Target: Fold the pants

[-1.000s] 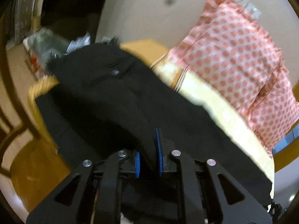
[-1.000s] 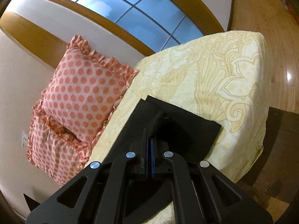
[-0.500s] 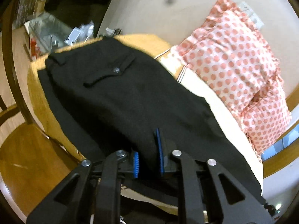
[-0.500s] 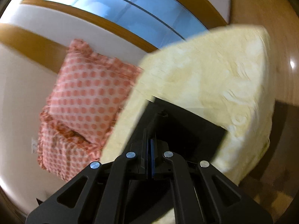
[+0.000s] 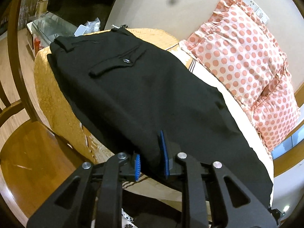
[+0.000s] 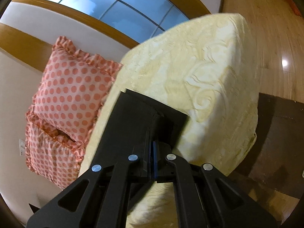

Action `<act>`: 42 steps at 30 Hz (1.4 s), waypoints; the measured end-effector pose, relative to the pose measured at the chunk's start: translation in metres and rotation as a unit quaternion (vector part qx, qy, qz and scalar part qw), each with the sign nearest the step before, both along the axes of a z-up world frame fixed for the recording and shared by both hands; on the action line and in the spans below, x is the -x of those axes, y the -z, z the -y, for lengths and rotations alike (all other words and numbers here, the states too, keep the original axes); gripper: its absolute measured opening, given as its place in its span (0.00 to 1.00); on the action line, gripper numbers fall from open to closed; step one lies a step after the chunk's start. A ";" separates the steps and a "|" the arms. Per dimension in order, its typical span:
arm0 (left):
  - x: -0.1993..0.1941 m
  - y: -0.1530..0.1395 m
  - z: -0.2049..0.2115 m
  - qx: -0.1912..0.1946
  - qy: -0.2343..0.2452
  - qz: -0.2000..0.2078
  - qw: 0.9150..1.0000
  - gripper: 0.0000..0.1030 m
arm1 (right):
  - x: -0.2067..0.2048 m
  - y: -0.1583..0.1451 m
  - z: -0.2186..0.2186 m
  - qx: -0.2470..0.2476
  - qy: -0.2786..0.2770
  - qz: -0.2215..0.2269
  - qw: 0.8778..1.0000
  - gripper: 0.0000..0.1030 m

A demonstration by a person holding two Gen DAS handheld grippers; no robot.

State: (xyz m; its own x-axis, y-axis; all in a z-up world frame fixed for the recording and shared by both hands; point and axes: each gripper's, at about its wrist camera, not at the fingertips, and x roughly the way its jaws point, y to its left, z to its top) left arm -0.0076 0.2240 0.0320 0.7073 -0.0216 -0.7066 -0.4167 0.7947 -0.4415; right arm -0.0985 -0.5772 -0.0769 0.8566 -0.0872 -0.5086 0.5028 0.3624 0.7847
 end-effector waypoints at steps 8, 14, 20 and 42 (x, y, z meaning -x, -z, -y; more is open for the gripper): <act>-0.010 0.000 -0.002 -0.021 0.024 -0.015 0.999 0.15 | 0.008 -0.003 -0.008 0.034 0.011 -0.016 0.999 0.02; -0.003 -0.002 -0.001 -0.042 0.020 -0.004 0.999 0.38 | 0.013 -0.008 -0.009 0.050 0.013 -0.030 0.998 0.13; 0.027 -0.030 0.001 -0.136 -0.061 0.063 0.987 0.74 | 0.028 -0.018 0.004 0.096 0.060 -0.030 0.993 0.52; -0.038 0.018 0.133 -0.178 0.171 0.055 0.968 0.95 | -0.013 0.010 -0.020 0.089 -0.011 0.027 0.996 0.06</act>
State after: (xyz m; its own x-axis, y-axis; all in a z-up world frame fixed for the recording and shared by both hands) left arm 0.0300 0.0913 0.0143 0.7732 -0.0364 -0.6331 -0.0693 0.9875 -0.1415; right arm -0.0860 -0.5568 -0.0865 0.8845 -0.1538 -0.4406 0.4531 0.5088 0.7320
